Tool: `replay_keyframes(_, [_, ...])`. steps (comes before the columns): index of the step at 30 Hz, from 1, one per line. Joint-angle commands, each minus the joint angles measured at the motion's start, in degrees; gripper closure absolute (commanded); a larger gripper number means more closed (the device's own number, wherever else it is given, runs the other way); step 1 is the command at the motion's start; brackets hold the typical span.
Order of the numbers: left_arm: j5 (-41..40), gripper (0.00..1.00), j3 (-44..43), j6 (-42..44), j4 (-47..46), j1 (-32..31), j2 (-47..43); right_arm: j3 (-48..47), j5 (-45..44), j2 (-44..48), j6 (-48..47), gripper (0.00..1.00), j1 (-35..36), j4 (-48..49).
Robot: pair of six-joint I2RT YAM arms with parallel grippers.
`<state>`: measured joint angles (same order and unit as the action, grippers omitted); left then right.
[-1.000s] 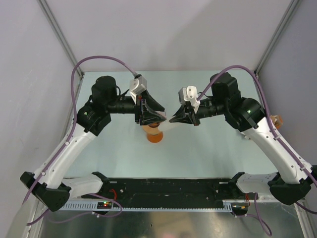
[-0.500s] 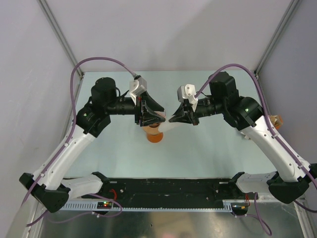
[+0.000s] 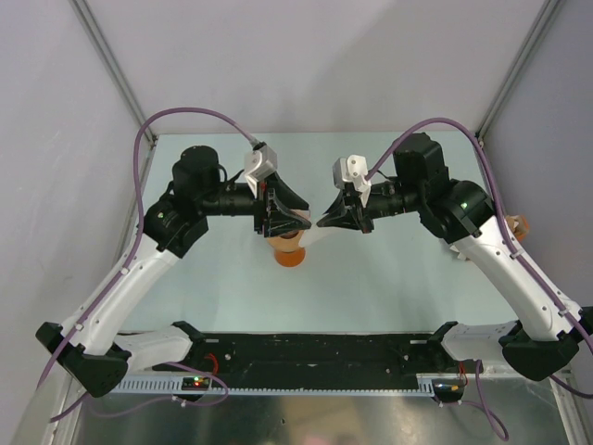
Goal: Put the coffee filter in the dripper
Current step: Place the coffee filter in the coffee dripper.
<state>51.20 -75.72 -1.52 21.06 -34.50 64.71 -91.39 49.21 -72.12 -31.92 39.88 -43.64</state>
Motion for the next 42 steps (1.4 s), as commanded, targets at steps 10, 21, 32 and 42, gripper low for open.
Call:
replay_keyframes(10, [-0.28,0.58,-0.09,0.55,-1.27,-0.82,-0.51,-2.95,-1.46,0.36,1.92,1.00,0.13,-0.35])
replay_keyframes(21, [-0.46,0.61,-0.11,1.26,-0.47,-0.83,0.35,-2.91,0.93,0.92,2.25,1.00,-0.25,0.77])
replay_keyframes(32, [1.72,0.58,-0.24,3.19,0.02,0.19,0.43,-2.91,0.87,0.89,1.14,1.00,-0.98,-0.08])
replay_keyframes(42, [2.04,0.57,-0.49,2.90,-0.01,0.42,1.20,-2.90,0.96,0.67,1.56,1.00,-1.36,1.28])
